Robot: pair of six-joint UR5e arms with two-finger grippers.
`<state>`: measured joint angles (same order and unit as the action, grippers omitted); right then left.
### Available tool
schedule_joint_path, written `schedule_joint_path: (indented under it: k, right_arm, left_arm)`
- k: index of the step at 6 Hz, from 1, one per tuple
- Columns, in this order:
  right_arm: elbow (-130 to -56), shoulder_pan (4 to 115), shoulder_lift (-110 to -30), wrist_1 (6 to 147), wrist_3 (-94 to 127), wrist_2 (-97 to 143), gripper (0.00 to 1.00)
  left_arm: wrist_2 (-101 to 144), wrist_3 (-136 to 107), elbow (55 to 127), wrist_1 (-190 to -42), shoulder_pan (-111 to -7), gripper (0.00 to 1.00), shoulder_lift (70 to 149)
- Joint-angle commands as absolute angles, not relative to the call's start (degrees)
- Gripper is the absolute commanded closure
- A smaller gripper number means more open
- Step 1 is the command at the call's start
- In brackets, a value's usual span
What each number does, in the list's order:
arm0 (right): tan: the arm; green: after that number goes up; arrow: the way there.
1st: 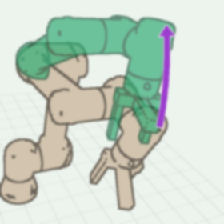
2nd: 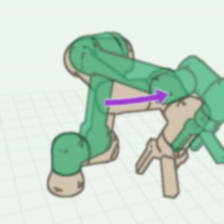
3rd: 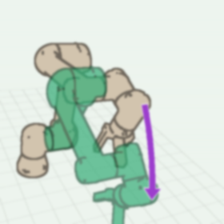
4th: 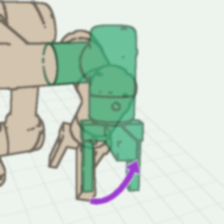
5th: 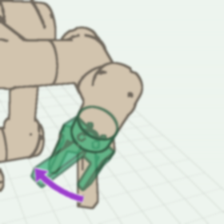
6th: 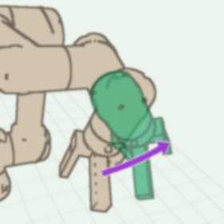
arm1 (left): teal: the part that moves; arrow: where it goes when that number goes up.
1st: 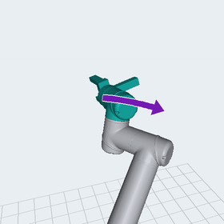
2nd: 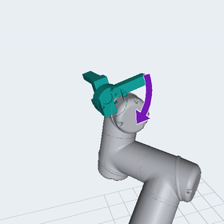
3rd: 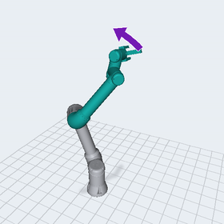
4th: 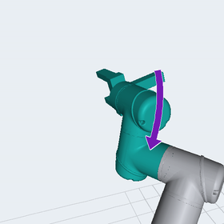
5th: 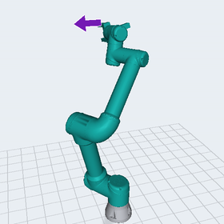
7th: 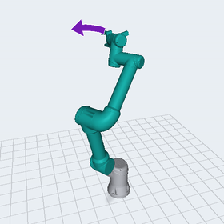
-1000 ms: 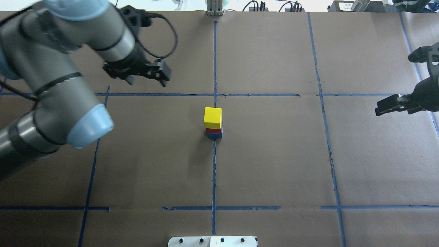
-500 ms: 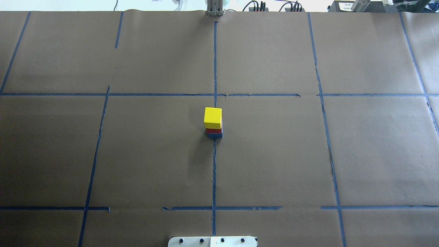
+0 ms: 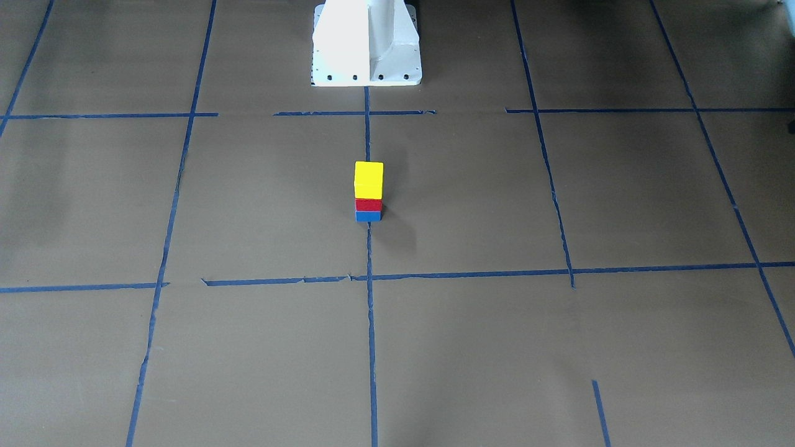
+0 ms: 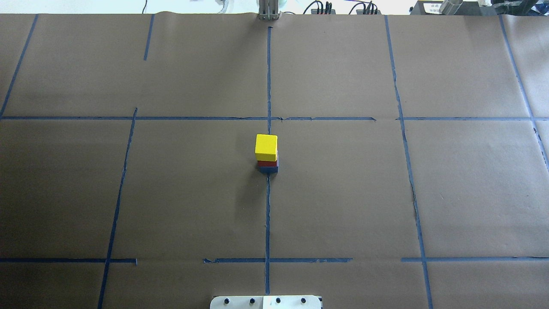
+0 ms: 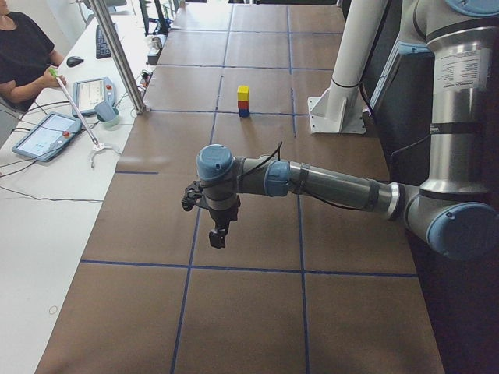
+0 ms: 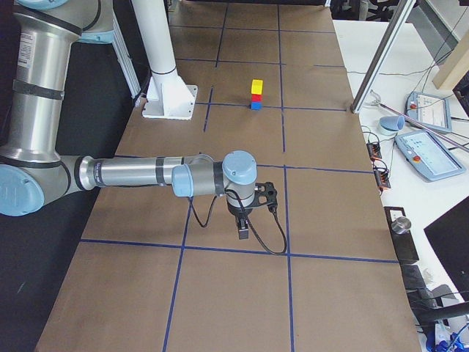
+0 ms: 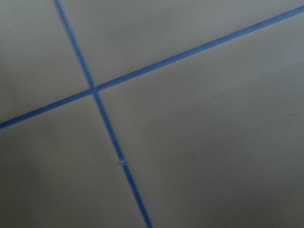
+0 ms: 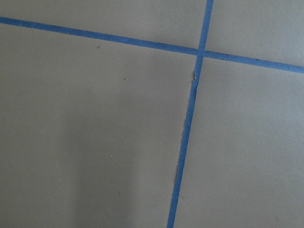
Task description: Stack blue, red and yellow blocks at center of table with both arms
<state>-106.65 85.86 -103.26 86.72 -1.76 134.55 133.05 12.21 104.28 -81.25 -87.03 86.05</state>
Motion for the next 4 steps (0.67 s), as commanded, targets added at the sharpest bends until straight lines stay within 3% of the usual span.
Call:
schedule_joint_path:
  k: [1, 4]
  right_arm:
    - [-106.6, 86.0, -103.5, 86.7, -1.5, 134.8, 0.0]
    - [-106.5, 86.0, -105.1, 86.0, -1.6, 136.8, 0.0]
  left_arm:
    - [137.0, 12.0, 103.2, -81.0, -88.2, 0.0, 85.3]
    - [136.2, 12.1, 104.0, -81.5, -88.2, 0.0, 85.3]
